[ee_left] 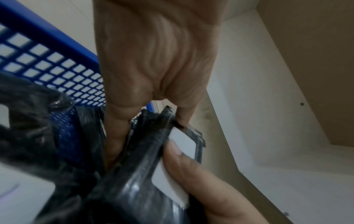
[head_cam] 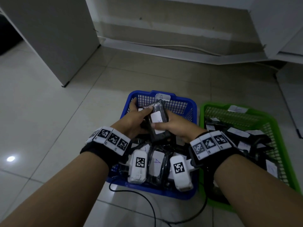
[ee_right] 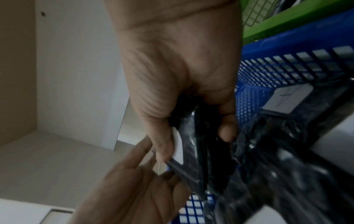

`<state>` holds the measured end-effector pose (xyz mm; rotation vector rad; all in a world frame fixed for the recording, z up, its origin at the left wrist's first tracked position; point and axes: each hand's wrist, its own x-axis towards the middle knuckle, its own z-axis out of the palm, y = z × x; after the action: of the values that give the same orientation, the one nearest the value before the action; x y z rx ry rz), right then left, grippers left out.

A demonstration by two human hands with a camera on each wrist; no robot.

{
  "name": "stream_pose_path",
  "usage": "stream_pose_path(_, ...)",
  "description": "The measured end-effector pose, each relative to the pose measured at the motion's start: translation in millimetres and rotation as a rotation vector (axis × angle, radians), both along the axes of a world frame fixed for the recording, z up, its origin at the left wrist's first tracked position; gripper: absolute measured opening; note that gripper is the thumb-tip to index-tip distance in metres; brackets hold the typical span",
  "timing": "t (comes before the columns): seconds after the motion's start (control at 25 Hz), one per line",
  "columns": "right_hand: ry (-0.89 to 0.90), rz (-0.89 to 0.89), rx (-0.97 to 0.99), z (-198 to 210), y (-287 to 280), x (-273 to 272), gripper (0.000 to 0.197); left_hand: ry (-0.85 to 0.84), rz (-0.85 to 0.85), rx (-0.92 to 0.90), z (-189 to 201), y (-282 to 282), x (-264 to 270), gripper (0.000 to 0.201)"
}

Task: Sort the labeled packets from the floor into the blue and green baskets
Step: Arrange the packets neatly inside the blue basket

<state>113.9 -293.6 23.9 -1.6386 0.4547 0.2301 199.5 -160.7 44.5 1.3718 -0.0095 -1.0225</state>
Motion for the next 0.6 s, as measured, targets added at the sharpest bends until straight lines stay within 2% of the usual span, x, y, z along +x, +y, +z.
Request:
stream_pose_path(0.08, 0.006, -0.091, 0.03, 7.2, -7.4, 3.3, 0.051, -0.029, -0.005, 0.01, -0.4, 7.8, 9.0, 0.05)
stream_pose_path(0.16, 0.014, -0.272, 0.139, 6.3, -14.2, 12.8, 0.036, -0.009, 0.1, -0.01, -3.2, 8.2, 13.1, 0.041)
stream_pose_path(0.24, 0.04, -0.366, 0.199, 0.6, -18.7, 26.5, 0.026, -0.077, 0.125, 0.056, -9.4, 4.0, 14.7, 0.044)
stream_pose_path(0.32, 0.062, -0.394, 0.168, -9.3, -20.0, 40.4, 0.032, -0.12, 0.049, 0.141, -16.9, 2.3, 17.2, 0.049)
stream_pose_path(0.4, 0.069, -0.41, 0.132, -20.3, -18.8, 54.1, 0.029, -0.044, 0.009, 0.127, -21.4, 3.5, 19.4, 0.041)
stream_pose_path(0.48, 0.055, -0.471, 0.145, -31.9, -19.5, 64.3, 0.017, 0.028, 0.024, 0.082, -23.6, 6.7, 21.6, 0.038)
stream_pose_path(0.52, 0.031, -0.516, 0.157, -35.0, -19.6, 66.2, 0.018, 0.038, 0.025, 0.064, -23.6, 8.0, 21.9, 0.038)
stream_pose_path(0.6, -0.032, -0.605, 0.103, -42.6, -22.7, 65.5, 0.037, 0.058, 0.01, 0.004, -24.9, 11.3, 21.7, 0.037)
